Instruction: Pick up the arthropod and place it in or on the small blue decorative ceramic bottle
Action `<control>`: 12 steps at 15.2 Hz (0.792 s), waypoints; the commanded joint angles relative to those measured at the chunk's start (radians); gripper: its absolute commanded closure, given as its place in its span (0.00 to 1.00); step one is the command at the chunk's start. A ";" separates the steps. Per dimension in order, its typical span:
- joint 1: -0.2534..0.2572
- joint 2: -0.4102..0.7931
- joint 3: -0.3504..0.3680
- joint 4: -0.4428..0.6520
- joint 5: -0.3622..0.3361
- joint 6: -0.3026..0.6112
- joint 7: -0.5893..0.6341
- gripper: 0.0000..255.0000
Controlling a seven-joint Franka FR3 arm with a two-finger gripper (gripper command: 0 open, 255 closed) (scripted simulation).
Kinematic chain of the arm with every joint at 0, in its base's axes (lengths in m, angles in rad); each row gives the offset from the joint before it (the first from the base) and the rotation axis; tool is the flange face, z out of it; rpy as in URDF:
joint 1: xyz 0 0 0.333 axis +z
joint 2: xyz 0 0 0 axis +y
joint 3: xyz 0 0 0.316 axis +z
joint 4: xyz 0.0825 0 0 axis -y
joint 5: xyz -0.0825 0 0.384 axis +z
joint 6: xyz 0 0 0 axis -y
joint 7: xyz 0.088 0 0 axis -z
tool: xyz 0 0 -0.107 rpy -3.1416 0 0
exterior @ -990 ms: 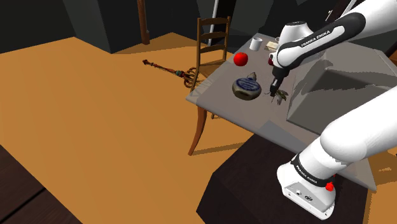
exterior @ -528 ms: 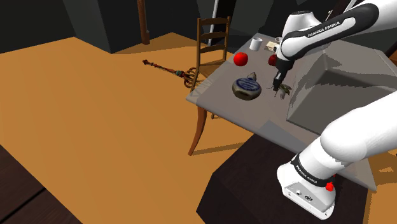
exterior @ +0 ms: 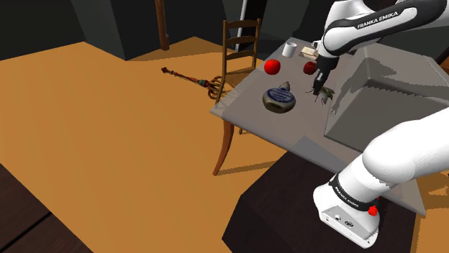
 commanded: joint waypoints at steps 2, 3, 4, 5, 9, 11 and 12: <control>0.001 -0.024 0.007 0.021 0.005 -0.045 -0.007 1.00; 0.001 -0.031 0.009 0.029 0.007 -0.060 -0.010 1.00; 0.001 -0.035 0.011 0.035 0.008 -0.070 -0.012 1.00; 0.011 0.008 0.008 0.072 0.021 -0.063 -0.016 1.00; 0.041 0.175 -0.003 0.226 0.080 -0.050 -0.039 1.00; 0.050 0.257 -0.007 0.309 0.113 -0.052 -0.056 1.00; 0.053 0.297 -0.008 0.352 0.130 -0.055 -0.064 1.00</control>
